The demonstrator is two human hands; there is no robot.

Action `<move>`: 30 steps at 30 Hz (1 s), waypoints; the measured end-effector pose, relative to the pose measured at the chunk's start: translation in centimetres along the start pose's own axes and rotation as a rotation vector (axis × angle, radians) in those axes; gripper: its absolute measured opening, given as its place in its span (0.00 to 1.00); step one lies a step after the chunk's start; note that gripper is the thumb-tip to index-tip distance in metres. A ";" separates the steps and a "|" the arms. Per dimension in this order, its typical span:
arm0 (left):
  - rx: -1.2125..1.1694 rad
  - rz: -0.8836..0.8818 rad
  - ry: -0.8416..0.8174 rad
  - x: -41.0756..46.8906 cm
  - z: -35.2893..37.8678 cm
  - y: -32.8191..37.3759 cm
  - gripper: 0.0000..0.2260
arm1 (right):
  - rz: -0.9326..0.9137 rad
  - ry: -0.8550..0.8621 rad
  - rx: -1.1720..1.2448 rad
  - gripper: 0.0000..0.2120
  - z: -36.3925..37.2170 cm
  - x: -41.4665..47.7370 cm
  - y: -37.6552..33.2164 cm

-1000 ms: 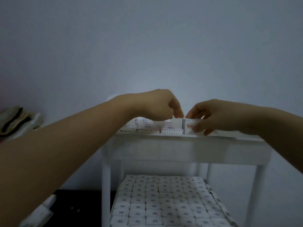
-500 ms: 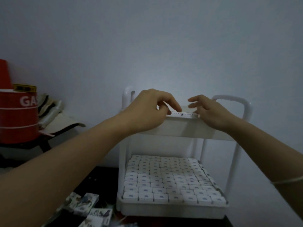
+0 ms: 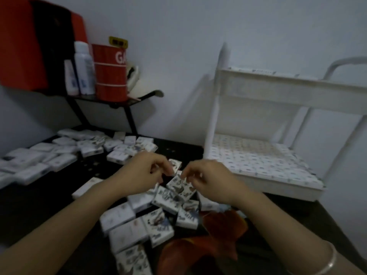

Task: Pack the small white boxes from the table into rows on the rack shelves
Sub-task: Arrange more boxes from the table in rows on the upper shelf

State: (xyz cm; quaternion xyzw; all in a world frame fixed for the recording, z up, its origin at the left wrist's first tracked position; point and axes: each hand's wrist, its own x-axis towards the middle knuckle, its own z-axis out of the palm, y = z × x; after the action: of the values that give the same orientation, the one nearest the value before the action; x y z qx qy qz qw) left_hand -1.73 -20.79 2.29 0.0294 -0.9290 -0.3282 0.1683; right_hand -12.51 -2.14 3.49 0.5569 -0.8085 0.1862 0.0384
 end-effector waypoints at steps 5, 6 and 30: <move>0.147 -0.142 0.045 -5.0 -1.2 -5.3 0.13 | 0.021 -0.045 0.008 0.11 5.1 1.6 -2.5; 0.195 -0.163 0.034 -5.6 -1.4 -6.0 0.12 | 0.060 0.003 -0.027 0.11 5.5 1.8 -2.5; 0.002 -0.228 0.022 -6.9 -1.8 -5.2 0.19 | 0.646 -0.208 0.272 0.36 5.0 -1.1 6.0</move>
State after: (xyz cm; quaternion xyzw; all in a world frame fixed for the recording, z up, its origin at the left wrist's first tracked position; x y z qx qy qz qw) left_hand 5.10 -24.78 -1.64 0.1387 -0.9181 -0.3439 0.1402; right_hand -16.90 -0.99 -2.98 0.2886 -0.9102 0.2369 -0.1791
